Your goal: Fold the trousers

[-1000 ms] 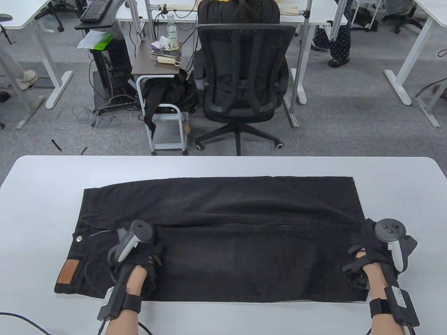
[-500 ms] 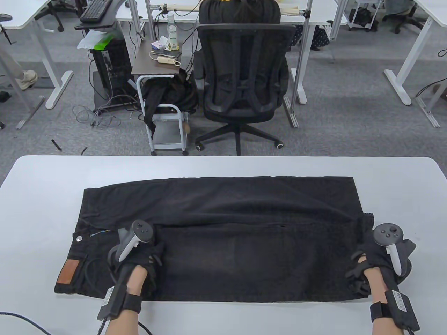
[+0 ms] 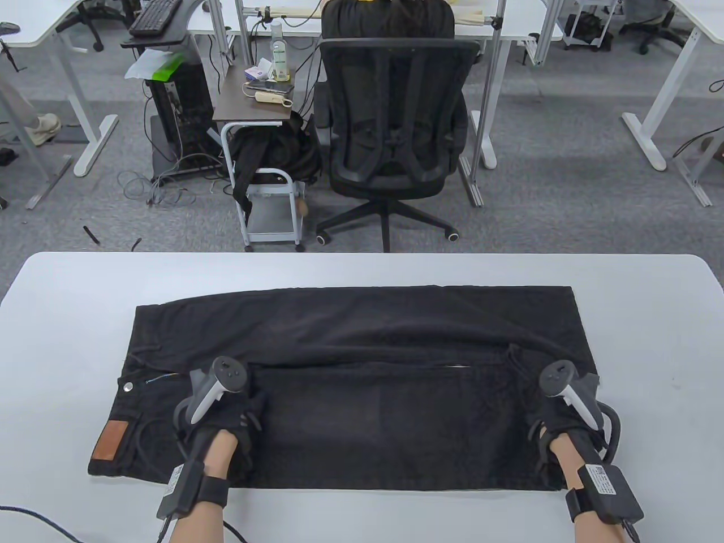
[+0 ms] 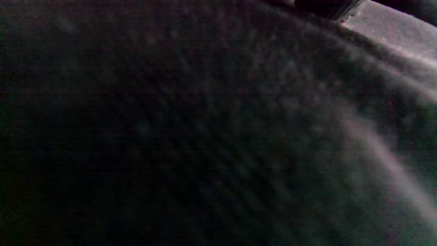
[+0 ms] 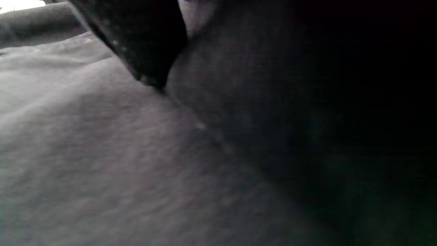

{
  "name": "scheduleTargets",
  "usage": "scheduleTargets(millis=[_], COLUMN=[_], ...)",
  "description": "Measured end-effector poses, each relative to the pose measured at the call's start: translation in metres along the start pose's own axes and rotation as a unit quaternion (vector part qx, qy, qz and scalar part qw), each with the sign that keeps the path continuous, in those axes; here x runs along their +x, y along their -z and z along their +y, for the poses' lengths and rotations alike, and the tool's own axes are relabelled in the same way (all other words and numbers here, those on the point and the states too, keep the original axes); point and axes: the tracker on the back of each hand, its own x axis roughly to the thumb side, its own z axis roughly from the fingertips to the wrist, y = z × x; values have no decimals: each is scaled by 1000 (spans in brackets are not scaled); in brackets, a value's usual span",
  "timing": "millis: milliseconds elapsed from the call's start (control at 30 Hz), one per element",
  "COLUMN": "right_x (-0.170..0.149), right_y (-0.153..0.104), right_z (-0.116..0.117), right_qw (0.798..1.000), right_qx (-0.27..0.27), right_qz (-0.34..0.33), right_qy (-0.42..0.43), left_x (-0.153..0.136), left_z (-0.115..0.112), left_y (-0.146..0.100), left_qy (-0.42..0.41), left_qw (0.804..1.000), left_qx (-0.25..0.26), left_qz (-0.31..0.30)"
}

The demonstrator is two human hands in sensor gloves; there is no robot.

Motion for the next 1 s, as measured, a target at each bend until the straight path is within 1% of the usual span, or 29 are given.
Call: scheduleTargets(millis=[67, 133, 167, 200, 233, 267, 300, 333, 367, 400, 467, 500, 533, 567, 600, 633, 733, 800, 833, 900, 967, 1000], right_x=[-5, -19, -31, -41, -54, -67, -73, -80, -81, -80, -69, -56, -50, -35, -26, -11, 29, 46, 55, 63, 61, 59], right_y=[-5, -9, -11, -12, -12, -13, -11, -9, -8, -7, -6, -2, -1, 4, 7, 12, 27, 36, 41, 50, 60, 63], right_z=[-10, -25, -33, -38, -43, -45, -45, -44, -44, -44, -41, -37, -36, -32, -29, -25, -16, -12, -8, -1, 6, 7], right_qw=[1000, 997, 994, 992, 990, 988, 987, 985, 984, 984, 986, 990, 990, 992, 992, 992, 987, 984, 983, 984, 988, 989], right_qx=[-13, -56, -75, -85, -89, -79, -62, -43, -51, -74, -82, -72, -67, -60, -54, -38, -20, -10, 7, 32, 56, 60], right_qz=[-4, 2, 13, 27, 57, 98, 119, 156, 161, 156, 126, 84, 69, 37, 13, -11, -59, -87, -87, -83, -53, -45], right_qy=[25, 52, 74, 88, 97, 90, 84, 60, 49, 44, 65, 91, 98, 105, 110, 122, 147, 156, 159, 153, 132, 124], left_x=[-6, -13, -18, -21, -24, -25, -25, -25, -24, -23, -23, -24, -24, -24, -24, -25, -25, -26, -26, -26, -28, -28], left_z=[2, 5, 6, 7, 7, 7, 6, 6, 5, 5, 6, 6, 6, 5, 4, 4, 4, 5, 5, 5, 5, 6], left_y=[1, 1, 1, 1, 2, 1, 2, 2, 3, 4, 4, 4, 4, 4, 4, 5, 5, 5, 5, 6, 7, 8], left_qy=[-11, -21, -25, -28, -34, -40, -44, -45, -43, -36, -37, -38, -38, -38, -38, -39, -42, -48, -48, -45, -46, -46], left_qw=[1000, 1000, 999, 999, 999, 999, 999, 999, 999, 999, 999, 999, 999, 999, 999, 999, 999, 999, 999, 999, 999, 999], left_qx=[1, 0, 4, 4, 6, 8, 8, 8, 8, 10, 10, 11, 11, 13, 14, 14, 12, 11, 11, 12, 17, 18], left_qz=[7, 18, 20, 21, 22, 17, 15, 16, 17, 17, 17, 16, 15, 14, 13, 13, 12, 10, 9, 7, 4, 2])
